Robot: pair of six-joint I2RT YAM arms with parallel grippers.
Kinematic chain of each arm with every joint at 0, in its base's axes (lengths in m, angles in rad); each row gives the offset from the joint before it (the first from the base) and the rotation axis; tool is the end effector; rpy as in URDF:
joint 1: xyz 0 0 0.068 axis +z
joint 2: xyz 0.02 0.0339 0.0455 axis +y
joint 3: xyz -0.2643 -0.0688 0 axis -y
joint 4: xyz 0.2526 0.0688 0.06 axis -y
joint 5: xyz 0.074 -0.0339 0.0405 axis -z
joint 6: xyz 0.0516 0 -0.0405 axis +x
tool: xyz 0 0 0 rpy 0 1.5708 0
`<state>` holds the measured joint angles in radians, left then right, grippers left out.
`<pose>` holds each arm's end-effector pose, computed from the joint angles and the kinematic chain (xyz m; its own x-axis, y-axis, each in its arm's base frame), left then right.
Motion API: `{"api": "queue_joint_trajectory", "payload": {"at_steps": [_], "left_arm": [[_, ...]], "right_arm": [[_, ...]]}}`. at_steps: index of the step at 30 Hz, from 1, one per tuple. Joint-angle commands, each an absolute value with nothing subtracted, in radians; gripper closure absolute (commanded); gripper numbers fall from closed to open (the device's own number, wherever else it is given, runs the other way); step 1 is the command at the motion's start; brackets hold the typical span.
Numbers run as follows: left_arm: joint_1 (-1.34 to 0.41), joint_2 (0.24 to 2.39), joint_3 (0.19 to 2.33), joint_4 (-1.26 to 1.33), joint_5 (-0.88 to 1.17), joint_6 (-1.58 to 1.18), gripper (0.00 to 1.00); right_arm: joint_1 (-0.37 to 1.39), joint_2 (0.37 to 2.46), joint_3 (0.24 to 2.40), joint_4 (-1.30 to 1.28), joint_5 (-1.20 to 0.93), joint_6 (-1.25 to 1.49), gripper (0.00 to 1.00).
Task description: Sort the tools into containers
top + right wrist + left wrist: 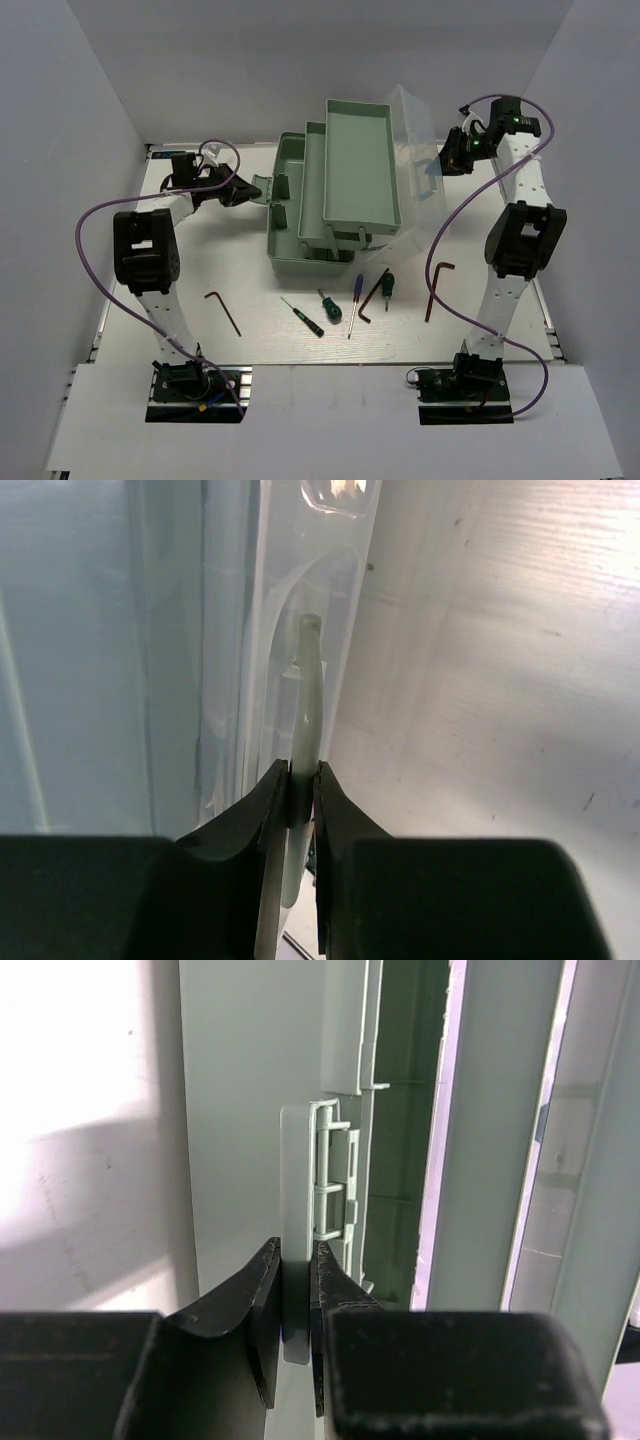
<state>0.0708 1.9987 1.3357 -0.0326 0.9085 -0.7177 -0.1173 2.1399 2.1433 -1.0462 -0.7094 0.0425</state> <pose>0.4486 -0.0090 0.1780 -0.8501 -0.4657 -0.2459 0.0017 0.4645 -0.8856 0.4725 -0.0218 0.2993 -0.8672 0.1346 -0.4794 -0.2005 0.7869 0.5836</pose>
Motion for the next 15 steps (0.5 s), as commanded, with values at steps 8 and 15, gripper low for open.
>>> {"api": "queue_joint_trajectory", "payload": {"at_steps": [8, 15], "left_arm": [[0.153, 1.879, 1.298, 0.002, 0.850, -0.718, 1.00], [0.153, 1.879, 1.298, 0.011, 0.813, -0.752, 1.00]], "right_arm": [[-0.163, 2.241, 2.281, -0.948, -0.747, -0.104, 0.53], [-0.192, 2.226, 2.296, -0.953, -0.753, -0.110, 0.45]]}}
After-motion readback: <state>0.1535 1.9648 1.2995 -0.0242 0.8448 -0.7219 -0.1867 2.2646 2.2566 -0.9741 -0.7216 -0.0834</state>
